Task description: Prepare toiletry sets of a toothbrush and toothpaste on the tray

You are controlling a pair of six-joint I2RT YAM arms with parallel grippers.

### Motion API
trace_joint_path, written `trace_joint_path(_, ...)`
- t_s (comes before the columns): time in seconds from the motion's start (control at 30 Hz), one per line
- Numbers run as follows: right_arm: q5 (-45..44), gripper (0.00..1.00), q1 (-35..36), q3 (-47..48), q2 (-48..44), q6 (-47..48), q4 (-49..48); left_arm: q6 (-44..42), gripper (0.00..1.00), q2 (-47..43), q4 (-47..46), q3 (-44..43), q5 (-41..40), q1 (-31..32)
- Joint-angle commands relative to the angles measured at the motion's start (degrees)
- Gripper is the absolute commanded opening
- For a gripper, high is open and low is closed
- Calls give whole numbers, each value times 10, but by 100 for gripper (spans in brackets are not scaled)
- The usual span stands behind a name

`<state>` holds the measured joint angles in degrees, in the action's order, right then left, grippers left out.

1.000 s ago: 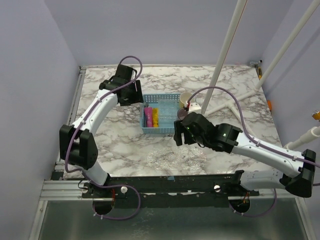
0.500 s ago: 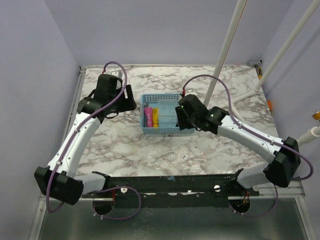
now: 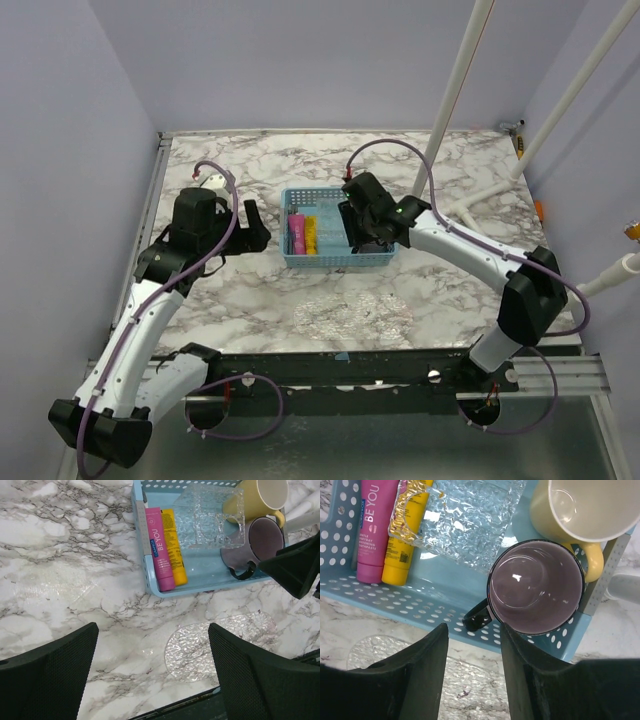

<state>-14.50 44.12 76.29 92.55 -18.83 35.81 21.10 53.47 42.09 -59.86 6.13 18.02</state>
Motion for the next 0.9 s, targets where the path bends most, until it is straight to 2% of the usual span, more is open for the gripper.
trace_joint_path(0.0, 7, 49, -6, 25, 29, 13, -10, -19, 98, -37, -47, 39, 6, 2)
trace_joint_path(0.47, -3, 46, -20, 40, 97, 13, -22, -16, 99, -55, -39, 53, -7, 2)
trace_joint_path(0.87, 16, 33, -32, 38, 128, 11, -28, -17, 99, -51, -32, 53, -22, 2)
